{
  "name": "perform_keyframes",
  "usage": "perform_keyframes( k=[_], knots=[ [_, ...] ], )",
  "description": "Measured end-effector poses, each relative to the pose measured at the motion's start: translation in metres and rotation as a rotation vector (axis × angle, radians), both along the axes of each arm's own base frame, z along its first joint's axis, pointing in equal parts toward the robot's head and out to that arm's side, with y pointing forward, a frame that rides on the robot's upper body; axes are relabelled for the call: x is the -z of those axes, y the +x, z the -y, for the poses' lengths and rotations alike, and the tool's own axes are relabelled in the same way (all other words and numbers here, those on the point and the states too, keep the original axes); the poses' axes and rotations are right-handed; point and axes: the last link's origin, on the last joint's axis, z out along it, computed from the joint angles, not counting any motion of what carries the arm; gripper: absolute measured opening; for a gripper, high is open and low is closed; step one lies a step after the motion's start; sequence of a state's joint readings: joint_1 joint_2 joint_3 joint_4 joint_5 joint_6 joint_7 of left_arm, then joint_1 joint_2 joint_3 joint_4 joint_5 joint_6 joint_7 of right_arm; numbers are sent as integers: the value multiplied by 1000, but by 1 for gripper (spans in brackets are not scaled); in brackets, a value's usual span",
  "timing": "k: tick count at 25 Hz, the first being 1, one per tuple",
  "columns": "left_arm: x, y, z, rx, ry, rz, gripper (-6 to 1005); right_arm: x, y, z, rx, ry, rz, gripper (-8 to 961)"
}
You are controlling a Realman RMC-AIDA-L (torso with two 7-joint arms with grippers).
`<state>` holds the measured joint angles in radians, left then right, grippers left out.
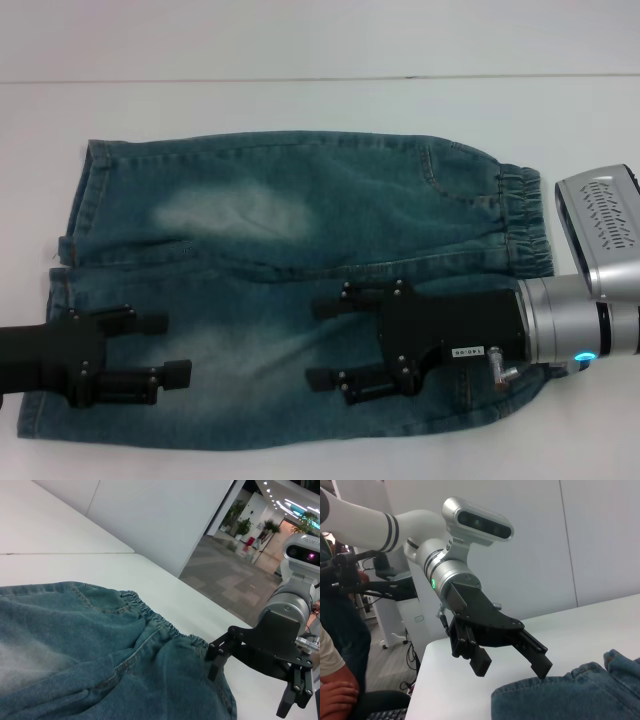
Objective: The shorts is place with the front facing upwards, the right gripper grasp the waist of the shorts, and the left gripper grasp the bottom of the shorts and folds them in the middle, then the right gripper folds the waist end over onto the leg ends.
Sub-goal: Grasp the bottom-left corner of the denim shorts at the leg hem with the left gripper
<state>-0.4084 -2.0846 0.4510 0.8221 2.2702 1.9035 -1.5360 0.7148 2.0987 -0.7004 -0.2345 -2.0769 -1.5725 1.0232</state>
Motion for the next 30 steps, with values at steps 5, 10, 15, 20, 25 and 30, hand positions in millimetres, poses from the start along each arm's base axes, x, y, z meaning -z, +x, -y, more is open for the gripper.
perform_keyframes(
  k=[5,10,15,20,25,30],
  knots=[
    [0,0,0,0,0,0,932,0,2,1,5,1,0,854],
    [-1,1,0,-4,-7,4,932,-1,1,1,6,-2,-1,854],
    [-3,0,1,-15,-8,4,933,-1,2,1,10,-3,-2,854],
    [-4,0,0,-21,-10,3,932,-2,4,2,15,-2,0,854],
    [-4,0,0,-20,-10,3,932,-2,5,2,19,-2,1,853],
    [-4,0,0,-21,-10,5,933,-2,5,2,20,-2,1,853]
  ],
)
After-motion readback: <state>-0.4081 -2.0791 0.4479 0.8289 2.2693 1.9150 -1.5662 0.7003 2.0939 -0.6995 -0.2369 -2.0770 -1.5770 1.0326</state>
